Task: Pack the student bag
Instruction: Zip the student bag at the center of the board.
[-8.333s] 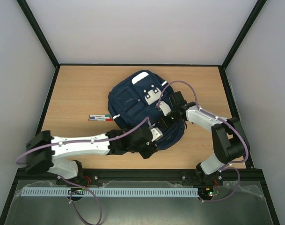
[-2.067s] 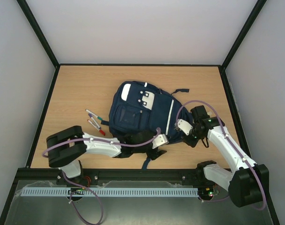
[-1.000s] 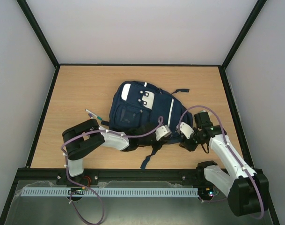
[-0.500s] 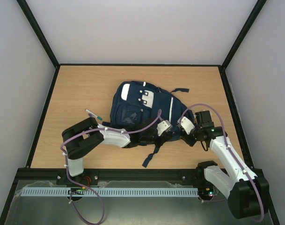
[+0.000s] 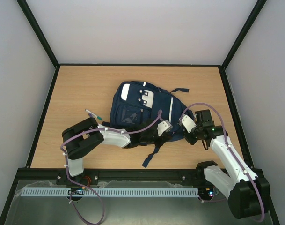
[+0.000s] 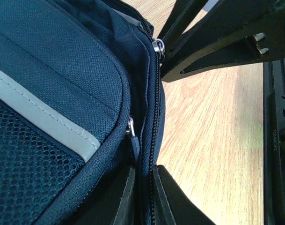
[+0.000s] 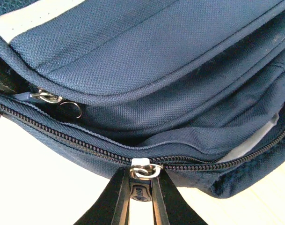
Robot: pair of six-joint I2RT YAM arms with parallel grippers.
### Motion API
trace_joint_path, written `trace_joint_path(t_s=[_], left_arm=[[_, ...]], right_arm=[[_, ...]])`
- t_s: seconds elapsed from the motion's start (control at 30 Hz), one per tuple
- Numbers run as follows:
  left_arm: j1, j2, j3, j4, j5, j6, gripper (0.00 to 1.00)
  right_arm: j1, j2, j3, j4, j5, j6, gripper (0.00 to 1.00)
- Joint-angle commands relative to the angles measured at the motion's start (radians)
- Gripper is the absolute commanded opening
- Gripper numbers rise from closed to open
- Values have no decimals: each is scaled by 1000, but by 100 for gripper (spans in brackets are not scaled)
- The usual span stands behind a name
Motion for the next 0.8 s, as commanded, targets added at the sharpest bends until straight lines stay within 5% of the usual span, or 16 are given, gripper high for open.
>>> trace_joint_path(t_s=[0.0,0.67,0.77], left_arm=[[5,-43,-9,28,-12,18,12],[-24,-222,-216,-85,-70,113,11],[-29,-244,-219,-107,-86,123,11]], right_arm=[[-4,-14,35,-88,67,-23,3],[-14,113,0,-89,140,-87,2],[-15,140,8,-95,136,-64,10]])
